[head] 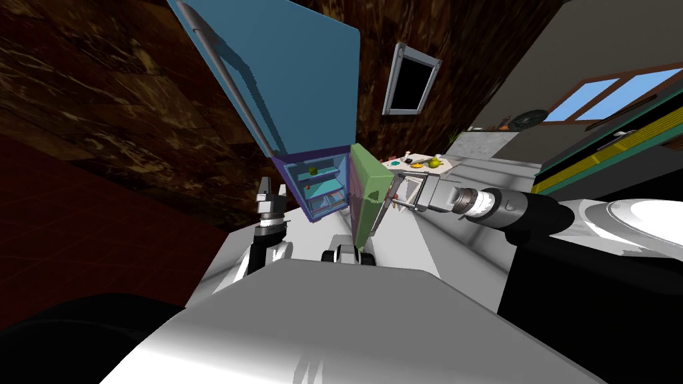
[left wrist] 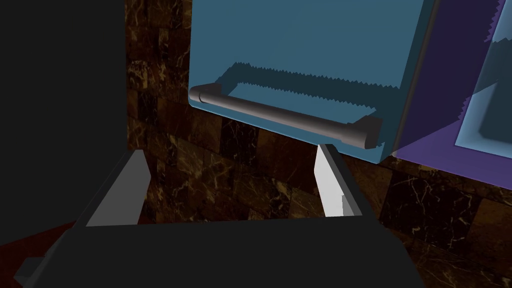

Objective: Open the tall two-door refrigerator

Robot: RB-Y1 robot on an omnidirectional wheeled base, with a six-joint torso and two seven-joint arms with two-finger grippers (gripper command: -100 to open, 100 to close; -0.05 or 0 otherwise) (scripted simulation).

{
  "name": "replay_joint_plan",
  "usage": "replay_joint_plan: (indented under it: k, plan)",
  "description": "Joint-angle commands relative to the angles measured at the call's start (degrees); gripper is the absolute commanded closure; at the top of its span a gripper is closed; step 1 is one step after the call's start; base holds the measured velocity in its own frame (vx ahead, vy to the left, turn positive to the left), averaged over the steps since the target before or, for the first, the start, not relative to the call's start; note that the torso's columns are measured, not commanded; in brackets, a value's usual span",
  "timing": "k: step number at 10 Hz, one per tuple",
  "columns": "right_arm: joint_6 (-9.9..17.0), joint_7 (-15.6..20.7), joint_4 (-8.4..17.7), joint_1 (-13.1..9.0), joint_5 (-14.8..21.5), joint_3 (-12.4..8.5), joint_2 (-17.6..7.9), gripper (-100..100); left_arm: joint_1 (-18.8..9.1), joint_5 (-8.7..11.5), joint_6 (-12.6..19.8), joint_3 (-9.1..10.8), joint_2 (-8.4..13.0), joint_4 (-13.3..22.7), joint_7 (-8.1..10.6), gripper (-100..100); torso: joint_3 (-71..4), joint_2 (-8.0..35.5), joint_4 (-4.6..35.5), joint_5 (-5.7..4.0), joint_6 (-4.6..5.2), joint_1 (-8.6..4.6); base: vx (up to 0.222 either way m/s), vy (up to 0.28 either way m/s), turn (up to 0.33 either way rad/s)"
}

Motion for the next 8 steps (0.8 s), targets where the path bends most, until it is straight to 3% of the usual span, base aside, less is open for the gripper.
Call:
replay_joint_plan:
  k: [1,3,4,5,8]
  plan:
    - [0.26,-3.07,-0.05,-1.03,-1.73,-2.86,-2.78,-100,0.00,0.00,0.00,0.00,0.00,0.00,0.00,0,0.00,0.00,0.00,-0.08,0.01,-0.24,0.008,0.016,-0.064]
    - [0.41,-5.47,-0.09,-1.82,-3.14,-5.23,-4.99,-100,0.00,0.00,0.00,0.01,0.01,0.00,0.00,0,0.01,0.01,0.00,-0.16,0.02,-0.46,0.009,-0.002,-0.075]
    - [0.53,-4.78,-0.14,-1.71,-2.76,-4.48,-4.53,-100,0.00,0.00,0.00,0.01,0.01,0.00,0.00,0,0.01,0.01,0.00,-0.16,0.00,-0.44,0.000,0.000,0.000]
    - [0.57,-4.98,-0.13,-1.77,-2.82,-4.54,-4.62,0,0.00,0.00,0.00,0.00,0.01,0.00,0.00,0,0.02,0.03,0.00,-0.14,0.00,-0.38,0.000,0.000,0.000]
    - [0.56,-4.96,-0.13,-1.76,-2.81,-4.53,-4.61,0,0.00,0.00,0.00,0.00,0.01,0.00,0.00,0,0.01,0.02,0.01,-0.11,0.01,-0.31,0.000,0.000,0.000]
